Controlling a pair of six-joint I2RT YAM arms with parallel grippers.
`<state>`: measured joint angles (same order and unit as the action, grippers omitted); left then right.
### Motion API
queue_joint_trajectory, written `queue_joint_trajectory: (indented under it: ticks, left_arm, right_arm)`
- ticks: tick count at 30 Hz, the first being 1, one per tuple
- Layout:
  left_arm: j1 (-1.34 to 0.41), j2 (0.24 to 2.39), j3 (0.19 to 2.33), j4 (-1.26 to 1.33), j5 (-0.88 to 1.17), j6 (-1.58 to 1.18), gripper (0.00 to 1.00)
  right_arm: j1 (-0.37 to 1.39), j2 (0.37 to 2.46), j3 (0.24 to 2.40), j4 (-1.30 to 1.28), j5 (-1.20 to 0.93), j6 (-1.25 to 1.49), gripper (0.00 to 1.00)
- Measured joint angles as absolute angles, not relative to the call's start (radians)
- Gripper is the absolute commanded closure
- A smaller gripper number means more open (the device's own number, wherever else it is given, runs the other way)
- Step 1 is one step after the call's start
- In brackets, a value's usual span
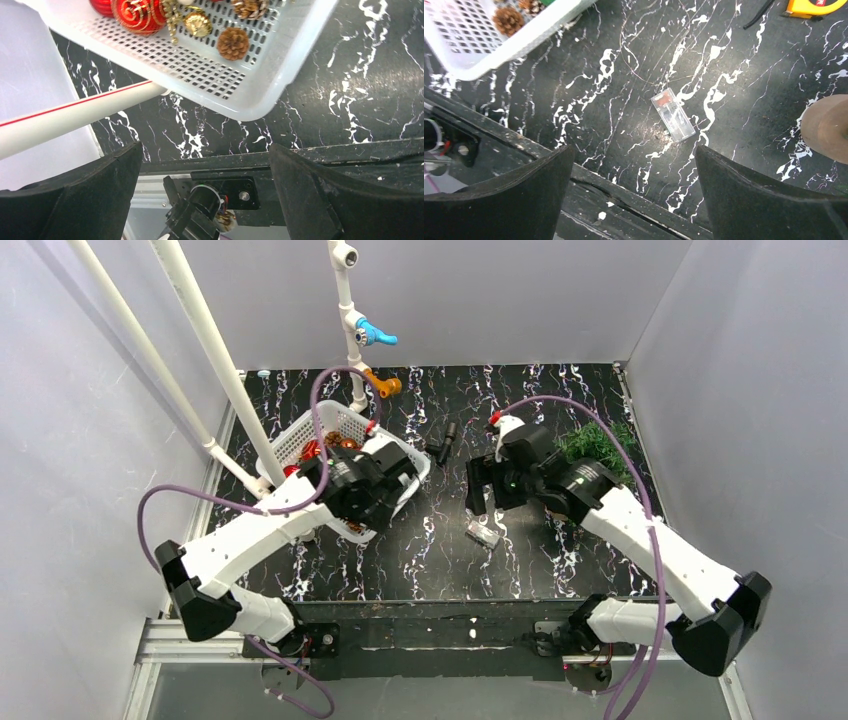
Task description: Decorate the small christmas tree
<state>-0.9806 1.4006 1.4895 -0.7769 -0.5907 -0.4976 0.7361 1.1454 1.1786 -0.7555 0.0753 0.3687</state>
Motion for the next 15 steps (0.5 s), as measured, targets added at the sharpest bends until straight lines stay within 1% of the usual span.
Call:
queue_joint_trajectory:
  ticks: [2,6,7,9,10,11,12,15]
  left_arm:
    - [-0.929,1.376,1.489,-0.784,-0.573,-0.495,0.01]
    - [-0.831,1.323,1.484,-0.788,-0.531,-0.474,0.00]
    - [-0.825,1.311,1.484,-0.789,-0.517,-0.467,0.00]
    - [-0.825,1.295,1.488,-0.792,-0.474,-0.449,0.01]
    - [-0.825,1.291,1.489,-0.791,-0.447,-0.445,0.01]
    - [-0.825,1.290,1.490,-0.789,-0.419,-0.437,0.01]
    - [-0.826,1.290,1.490,-0.783,-0.390,-0.433,0.00]
    - [-0.826,1.290,1.486,-0.757,-0.308,-0.420,0.01]
  right_arm:
    - [0.759,1.187,1.176,-0.756,0.103,0.373,0.00]
    - [0.780,1.301,1.158,-0.754,0.175,0.397,0.13]
    - [0.780,1.327,1.152,-0.752,0.195,0.401,0.19]
    - [0.776,1.370,1.148,-0.753,0.231,0.408,0.34]
    - [0.771,1.388,1.149,-0.747,0.245,0.410,0.43]
    - [0.764,1.406,1.149,-0.738,0.255,0.412,0.49]
    - [0.754,1.423,1.149,-0.729,0.262,0.414,0.51]
    - [0.705,1.479,1.150,-0.698,0.263,0.421,0.52]
